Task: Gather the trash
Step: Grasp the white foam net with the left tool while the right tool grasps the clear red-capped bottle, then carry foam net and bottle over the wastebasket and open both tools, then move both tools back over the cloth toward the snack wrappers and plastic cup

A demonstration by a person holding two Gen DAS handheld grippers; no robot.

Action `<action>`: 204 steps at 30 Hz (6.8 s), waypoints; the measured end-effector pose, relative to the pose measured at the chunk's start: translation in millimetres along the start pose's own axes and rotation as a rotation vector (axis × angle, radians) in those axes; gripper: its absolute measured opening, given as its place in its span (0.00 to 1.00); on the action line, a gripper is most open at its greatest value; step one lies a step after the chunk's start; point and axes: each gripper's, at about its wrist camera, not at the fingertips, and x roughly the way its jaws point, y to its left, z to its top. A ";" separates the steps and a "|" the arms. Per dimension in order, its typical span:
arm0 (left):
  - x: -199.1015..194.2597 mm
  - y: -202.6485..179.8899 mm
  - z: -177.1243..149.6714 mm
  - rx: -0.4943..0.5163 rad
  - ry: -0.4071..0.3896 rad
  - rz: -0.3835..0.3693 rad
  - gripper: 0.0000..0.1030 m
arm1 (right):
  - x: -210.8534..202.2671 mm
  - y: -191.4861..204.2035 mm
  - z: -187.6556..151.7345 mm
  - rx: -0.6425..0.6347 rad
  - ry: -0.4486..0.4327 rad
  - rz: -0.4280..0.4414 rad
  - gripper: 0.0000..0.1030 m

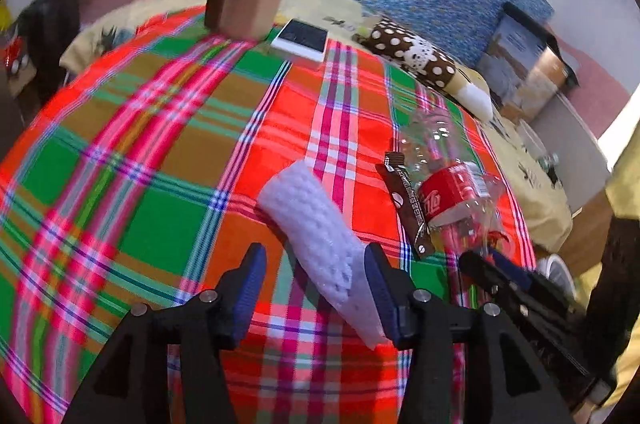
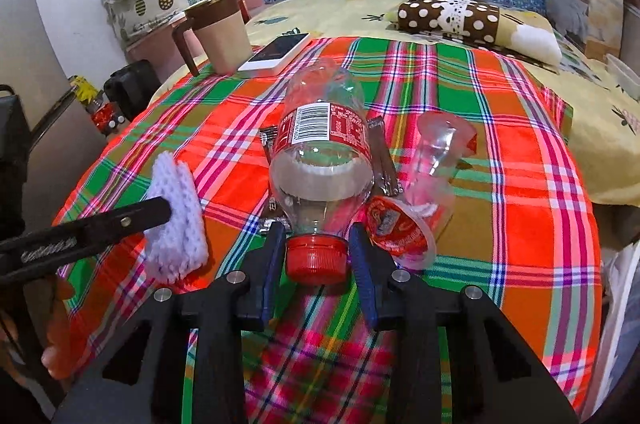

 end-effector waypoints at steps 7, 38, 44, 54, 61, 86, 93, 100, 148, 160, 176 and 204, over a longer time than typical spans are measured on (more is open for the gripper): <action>18.2 -19.4 2.2 0.035 -0.012 0.044 0.52 | -29.8 -11.2 -22.9 0.031 -0.007 -0.006 0.34; -22.2 -65.3 -55.5 0.296 0.046 -0.071 0.41 | -55.8 -28.4 -37.6 0.153 -0.039 -0.037 0.65; -12.5 -60.9 -56.0 0.205 0.020 -0.058 0.41 | -44.7 -25.6 -35.3 0.140 0.006 -0.061 0.65; -4.8 -76.7 -61.2 0.269 -0.007 -0.075 0.41 | -51.0 -34.6 -44.0 0.177 0.030 -0.053 0.63; -11.6 -95.3 -70.5 0.370 -0.017 -0.084 0.26 | -67.1 -39.7 -47.0 0.194 -0.026 -0.062 0.63; -26.8 -189.4 -90.6 0.545 -0.013 -0.234 0.23 | -133.0 -95.6 -69.6 0.306 -0.173 -0.225 0.63; -23.5 -230.0 -101.1 0.612 0.002 -0.302 0.24 | -153.9 -123.5 -83.3 0.371 -0.199 -0.306 0.63; -16.5 -268.5 -113.0 0.674 0.023 -0.358 0.24 | -168.2 -146.4 -96.0 0.431 -0.207 -0.374 0.63; 21.0 -328.5 -135.4 0.725 0.117 -0.449 0.40 | -192.2 -183.3 -115.7 0.498 -0.231 -0.450 0.63; -6.8 -280.3 -135.5 0.684 0.104 -0.417 0.40 | -181.7 -160.3 -127.1 0.451 -0.201 -0.419 0.28; -40.9 -218.4 -122.1 0.594 0.011 -0.320 0.40 | -170.5 -114.0 -103.2 0.338 -0.221 -0.287 0.27; -45.8 -132.6 -74.0 0.423 -0.075 -0.127 0.40 | -119.6 -69.4 -52.9 0.158 -0.162 -0.161 0.37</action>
